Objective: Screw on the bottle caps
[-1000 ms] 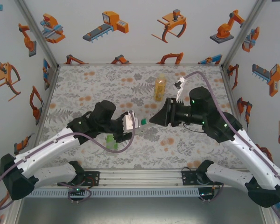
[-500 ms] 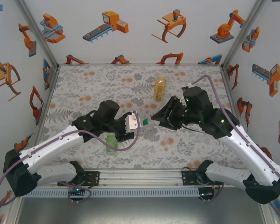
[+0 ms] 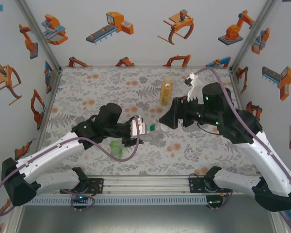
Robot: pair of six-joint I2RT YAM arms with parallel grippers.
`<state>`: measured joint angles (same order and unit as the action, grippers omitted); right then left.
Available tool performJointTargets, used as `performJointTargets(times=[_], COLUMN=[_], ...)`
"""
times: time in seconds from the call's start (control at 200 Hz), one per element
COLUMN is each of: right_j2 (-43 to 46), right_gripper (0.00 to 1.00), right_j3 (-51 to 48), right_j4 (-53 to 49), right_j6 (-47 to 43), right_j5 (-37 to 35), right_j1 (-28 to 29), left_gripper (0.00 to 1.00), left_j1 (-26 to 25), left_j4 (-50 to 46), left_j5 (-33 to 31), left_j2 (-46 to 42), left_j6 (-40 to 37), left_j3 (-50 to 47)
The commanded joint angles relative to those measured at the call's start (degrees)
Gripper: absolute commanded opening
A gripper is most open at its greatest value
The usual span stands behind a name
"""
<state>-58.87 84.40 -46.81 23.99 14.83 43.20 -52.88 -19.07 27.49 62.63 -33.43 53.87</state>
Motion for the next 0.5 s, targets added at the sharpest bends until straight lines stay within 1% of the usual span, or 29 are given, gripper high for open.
performJointTargets(times=[0.0, 0.07, 0.13, 0.185, 0.23, 0.265, 0.401, 0.496], right_j2=[0.64, 0.1, -0.89, -1.94, -2.66, -3.04, -3.78, -3.26], right_gripper=[0.68, 0.68, 0.67, 0.63, 0.59, 0.58, 0.6, 0.61], right_j3=[2.49, 3.71, 4.93, 6.02, 6.64, 6.84, 6.44, 5.08], right_j4=[-0.62, -1.4, -2.09, -2.93, -3.81, -4.43, -6.39, -5.74], right_j6=[-24.68, -31.37, -34.79, -37.21, -39.26, -40.81, -47.58, -50.29], right_j5=[10.12, 14.05, 14.7, 15.59, 17.87, 19.88, 27.98, 30.48], right_j1=[-0.23, -0.23, -0.22, -0.22, -0.22, -0.22, -0.14, 0.02], left_gripper=[0.0, 0.0, 0.0, 0.0, 0.0, 0.0, 0.0, 0.0], left_j1=[0.04, 0.06, 0.06, 0.06, 0.06, 0.06, 0.06, 0.06], left_j4=[-0.76, -1.52, -2.38, -3.25, -3.75, -3.95, -3.96, -4.04], left_j5=[2.79, 3.29, 3.64, 4.0, 4.19, 4.14, 4.24, 4.33], left_j2=[-1.24, -1.2, -1.2, -1.2, -1.28, -1.52, -1.98, -2.05], left_j6=[-0.36, -0.29, -0.17, -0.18, -0.1, -0.1, 0.04, 0.03], left_j3=[1.77, 1.94, 2.36, 2.62, 2.76, 2.74, 2.21, 2.21])
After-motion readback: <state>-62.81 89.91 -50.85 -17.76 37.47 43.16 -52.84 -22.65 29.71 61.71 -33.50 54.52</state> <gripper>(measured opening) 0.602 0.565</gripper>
